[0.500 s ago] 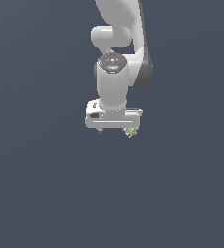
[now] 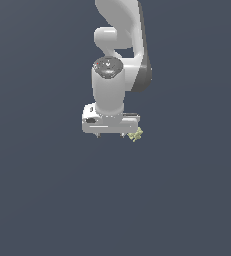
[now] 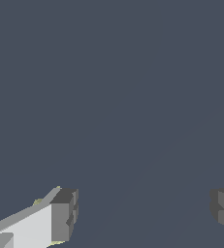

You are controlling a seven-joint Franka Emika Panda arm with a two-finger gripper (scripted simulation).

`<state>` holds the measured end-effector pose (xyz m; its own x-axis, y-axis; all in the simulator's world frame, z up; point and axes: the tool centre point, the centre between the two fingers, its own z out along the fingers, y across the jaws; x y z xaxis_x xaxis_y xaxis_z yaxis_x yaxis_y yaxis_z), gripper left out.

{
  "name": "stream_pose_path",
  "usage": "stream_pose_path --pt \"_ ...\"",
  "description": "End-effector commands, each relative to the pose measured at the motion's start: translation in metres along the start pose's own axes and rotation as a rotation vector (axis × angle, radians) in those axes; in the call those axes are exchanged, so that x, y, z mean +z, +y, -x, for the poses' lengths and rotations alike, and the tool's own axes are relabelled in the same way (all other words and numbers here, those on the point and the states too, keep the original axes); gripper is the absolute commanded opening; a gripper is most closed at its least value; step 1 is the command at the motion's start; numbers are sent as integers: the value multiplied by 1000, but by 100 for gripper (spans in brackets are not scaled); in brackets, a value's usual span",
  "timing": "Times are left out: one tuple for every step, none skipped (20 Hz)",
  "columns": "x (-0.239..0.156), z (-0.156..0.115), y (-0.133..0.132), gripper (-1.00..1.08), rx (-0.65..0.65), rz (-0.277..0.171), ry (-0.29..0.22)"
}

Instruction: Pick up the object and move it to a goal position.

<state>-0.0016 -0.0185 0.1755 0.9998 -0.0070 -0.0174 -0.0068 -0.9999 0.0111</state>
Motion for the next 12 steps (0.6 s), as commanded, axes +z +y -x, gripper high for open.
stream_pose_path --pt "0 -1 4 100 3 3 -2" --pt "0 -1 3 100 2 3 -1" --pt "0 0 2 100 -1 2 -1" --pt "1 1 0 100 -5 2 -1" --pt "2 2 -1 100 -12 2 0" --pt "4 3 -3 100 -20 2 0" --pt "6 4 -6 100 -30 3 0" --pt "8 6 -9 100 -41 3 0" --pt "10 8 -13 100 -54 3 1" --pt "13 11 -17 100 -69 3 1" --pt "16 14 -21 100 -85 3 2" --pt "19 17 -26 100 -103 3 3"
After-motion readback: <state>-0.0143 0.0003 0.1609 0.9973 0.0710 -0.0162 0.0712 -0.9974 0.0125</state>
